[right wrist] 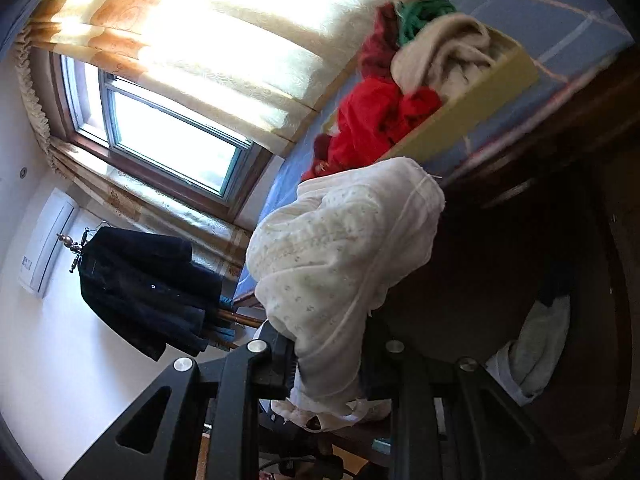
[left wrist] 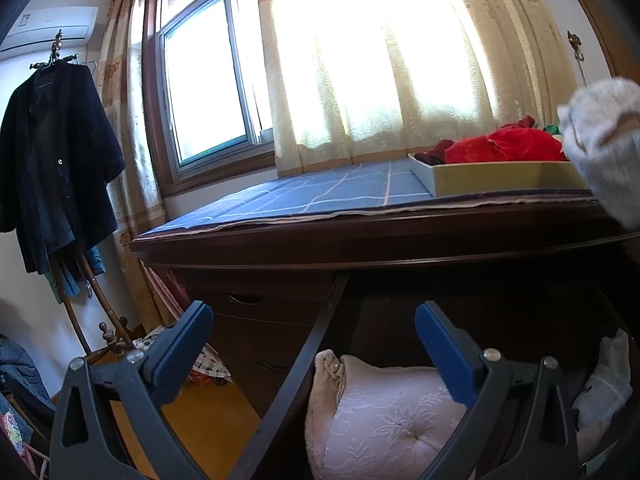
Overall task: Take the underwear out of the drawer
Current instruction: 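Carry the white underwear up over the yellow tray, then lower the white underwear into the yellow tray and open the right gripper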
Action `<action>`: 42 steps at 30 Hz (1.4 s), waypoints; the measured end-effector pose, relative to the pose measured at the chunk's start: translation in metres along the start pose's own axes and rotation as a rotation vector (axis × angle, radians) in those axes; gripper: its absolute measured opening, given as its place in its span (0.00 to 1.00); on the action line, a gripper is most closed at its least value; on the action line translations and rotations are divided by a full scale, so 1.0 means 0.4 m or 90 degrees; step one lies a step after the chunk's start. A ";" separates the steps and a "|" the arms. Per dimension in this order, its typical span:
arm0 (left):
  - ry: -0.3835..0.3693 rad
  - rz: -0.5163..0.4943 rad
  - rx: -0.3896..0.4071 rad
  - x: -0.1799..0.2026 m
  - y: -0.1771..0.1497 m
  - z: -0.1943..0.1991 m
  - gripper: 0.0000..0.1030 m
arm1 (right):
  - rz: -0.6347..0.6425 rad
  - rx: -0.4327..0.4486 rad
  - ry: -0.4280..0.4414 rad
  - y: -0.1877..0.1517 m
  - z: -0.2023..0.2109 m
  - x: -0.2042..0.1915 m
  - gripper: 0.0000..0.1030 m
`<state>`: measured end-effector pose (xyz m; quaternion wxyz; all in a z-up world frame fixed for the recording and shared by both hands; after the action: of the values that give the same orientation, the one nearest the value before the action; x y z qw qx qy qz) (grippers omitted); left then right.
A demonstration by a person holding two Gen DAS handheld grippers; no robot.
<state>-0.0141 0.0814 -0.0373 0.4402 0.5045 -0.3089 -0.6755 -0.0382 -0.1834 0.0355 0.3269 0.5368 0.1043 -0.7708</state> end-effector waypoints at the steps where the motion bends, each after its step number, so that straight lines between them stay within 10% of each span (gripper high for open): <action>1: 0.000 0.000 0.000 0.000 0.000 0.000 1.00 | 0.006 0.004 0.002 0.005 0.005 -0.015 0.24; 17: -0.007 -0.011 0.002 0.000 0.002 0.005 1.00 | 0.098 0.065 -0.039 0.255 -0.090 -0.220 0.24; 42: -0.029 -0.013 -0.016 0.005 0.007 -0.007 1.00 | 0.126 0.079 -0.164 0.453 -0.439 -0.201 0.24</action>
<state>-0.0110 0.0782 -0.0364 0.4325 0.4865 -0.3052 -0.6951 0.2235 -0.2007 0.0713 0.3784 0.4604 -0.0394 -0.8021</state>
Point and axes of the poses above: each gripper's, at about its wrist camera, not at the fingertips, and z roughly against the way its jaws point, x to its right, y to its top, the point moved 2 cm from there along -z, roughly the way its jaws point, and after that the axes turned 15 degrees about -z, right-handed, at the moved point
